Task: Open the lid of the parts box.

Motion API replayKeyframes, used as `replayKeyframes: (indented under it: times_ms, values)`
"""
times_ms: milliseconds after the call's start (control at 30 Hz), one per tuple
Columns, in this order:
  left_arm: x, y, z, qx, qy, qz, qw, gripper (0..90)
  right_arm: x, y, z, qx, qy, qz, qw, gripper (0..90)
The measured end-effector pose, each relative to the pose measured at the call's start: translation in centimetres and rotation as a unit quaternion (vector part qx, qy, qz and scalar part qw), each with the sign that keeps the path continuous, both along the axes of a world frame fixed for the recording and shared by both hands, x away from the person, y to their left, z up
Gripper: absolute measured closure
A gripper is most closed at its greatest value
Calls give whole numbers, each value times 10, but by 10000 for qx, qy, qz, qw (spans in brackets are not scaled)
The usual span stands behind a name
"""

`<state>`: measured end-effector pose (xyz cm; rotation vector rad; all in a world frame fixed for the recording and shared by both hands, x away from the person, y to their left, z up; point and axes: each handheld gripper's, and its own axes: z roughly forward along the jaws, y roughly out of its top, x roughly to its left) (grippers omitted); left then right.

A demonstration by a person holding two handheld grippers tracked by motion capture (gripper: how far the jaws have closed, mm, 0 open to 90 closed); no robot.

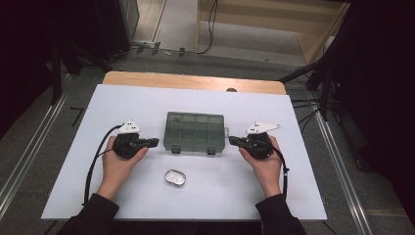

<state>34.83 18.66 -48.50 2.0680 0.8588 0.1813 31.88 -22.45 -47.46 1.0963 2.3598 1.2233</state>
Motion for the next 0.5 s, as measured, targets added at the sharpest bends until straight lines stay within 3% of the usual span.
replayKeyframes:
  times_ms: [67,267,300,500]
  values:
    - [1,-1,-3,9,60,-33,10000,890,0,2,-3,-217,70,21,9997,875]
    - [1,-5,-8,26,151,-98,9998,890,1,3,-14,-301,333,161,9989,875]
    - [1,-7,-10,49,162,-132,9998,890,1,5,-17,-444,398,266,9979,875]
    - [1,-9,-11,54,165,-157,9997,890,0,7,-19,-558,426,370,9968,875]
